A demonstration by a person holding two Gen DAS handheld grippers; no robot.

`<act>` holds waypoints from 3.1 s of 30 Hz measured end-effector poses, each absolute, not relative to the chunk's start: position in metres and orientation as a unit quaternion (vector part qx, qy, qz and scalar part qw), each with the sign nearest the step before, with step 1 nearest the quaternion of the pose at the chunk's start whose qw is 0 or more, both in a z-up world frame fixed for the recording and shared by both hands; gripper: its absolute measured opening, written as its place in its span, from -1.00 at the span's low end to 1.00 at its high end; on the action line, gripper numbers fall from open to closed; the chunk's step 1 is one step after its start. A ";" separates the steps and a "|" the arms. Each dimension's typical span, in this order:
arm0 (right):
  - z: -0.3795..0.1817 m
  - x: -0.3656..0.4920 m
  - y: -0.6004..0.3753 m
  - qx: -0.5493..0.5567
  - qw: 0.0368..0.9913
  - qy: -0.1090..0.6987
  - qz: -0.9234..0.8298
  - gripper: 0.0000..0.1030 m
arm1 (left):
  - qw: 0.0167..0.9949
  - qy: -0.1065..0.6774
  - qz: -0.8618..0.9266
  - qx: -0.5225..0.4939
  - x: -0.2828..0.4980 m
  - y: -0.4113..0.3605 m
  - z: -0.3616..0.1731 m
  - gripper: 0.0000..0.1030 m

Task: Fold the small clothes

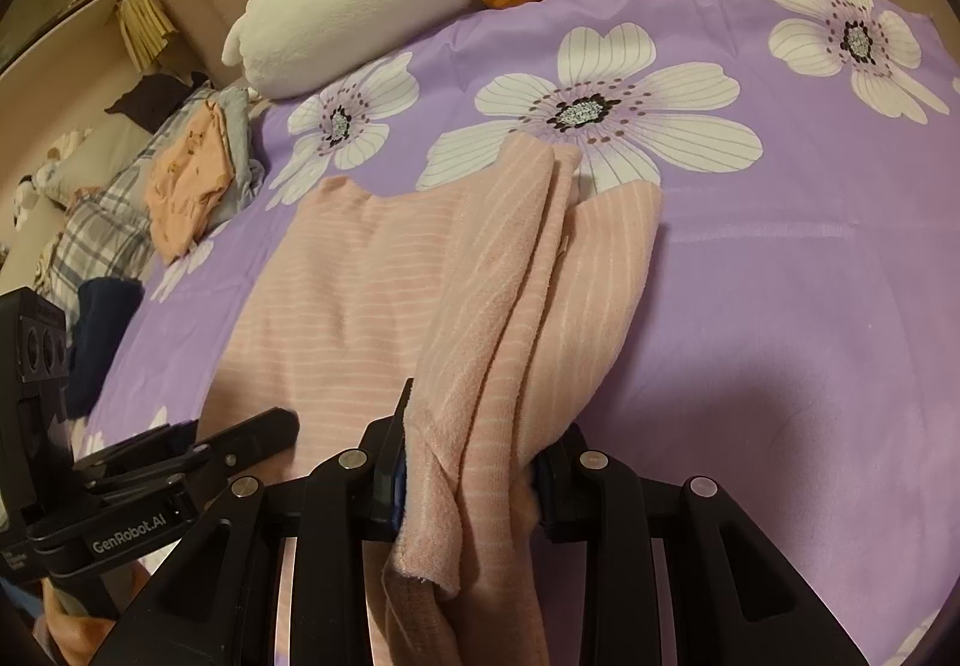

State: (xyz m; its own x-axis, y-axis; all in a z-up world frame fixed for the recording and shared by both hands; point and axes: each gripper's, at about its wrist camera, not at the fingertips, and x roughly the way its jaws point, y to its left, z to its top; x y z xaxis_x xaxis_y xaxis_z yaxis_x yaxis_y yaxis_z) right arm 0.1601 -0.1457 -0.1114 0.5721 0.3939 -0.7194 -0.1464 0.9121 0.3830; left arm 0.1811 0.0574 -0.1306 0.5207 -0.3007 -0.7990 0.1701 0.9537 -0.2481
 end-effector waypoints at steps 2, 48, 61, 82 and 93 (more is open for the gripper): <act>-0.112 0.160 -0.147 0.145 0.875 0.436 0.154 -0.42 | 0.869 0.470 -0.135 -0.069 0.181 0.057 -0.131 -0.07; -0.110 0.148 -0.162 0.158 0.875 0.435 0.143 -0.40 | 0.871 0.470 -0.126 -0.064 0.165 0.064 -0.131 -0.02; -0.111 0.143 -0.166 0.169 0.873 0.435 0.138 -0.40 | 0.871 0.471 -0.123 -0.061 0.159 0.065 -0.131 -0.01; -0.110 0.139 -0.169 0.172 0.874 0.435 0.133 -0.40 | 0.871 0.473 -0.120 -0.056 0.151 0.066 -0.132 0.00; -0.110 0.138 -0.171 0.175 0.873 0.436 0.132 -0.40 | 0.870 0.475 -0.118 -0.052 0.146 0.070 -0.134 0.00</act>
State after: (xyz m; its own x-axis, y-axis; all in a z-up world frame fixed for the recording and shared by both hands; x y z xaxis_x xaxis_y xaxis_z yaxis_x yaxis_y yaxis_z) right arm 0.1380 -0.1706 -0.1099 0.5850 0.3832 -0.7148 -0.0785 0.9040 0.4203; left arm 0.1457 0.0696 -0.1337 0.5205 -0.2545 -0.8150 0.1558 0.9668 -0.2024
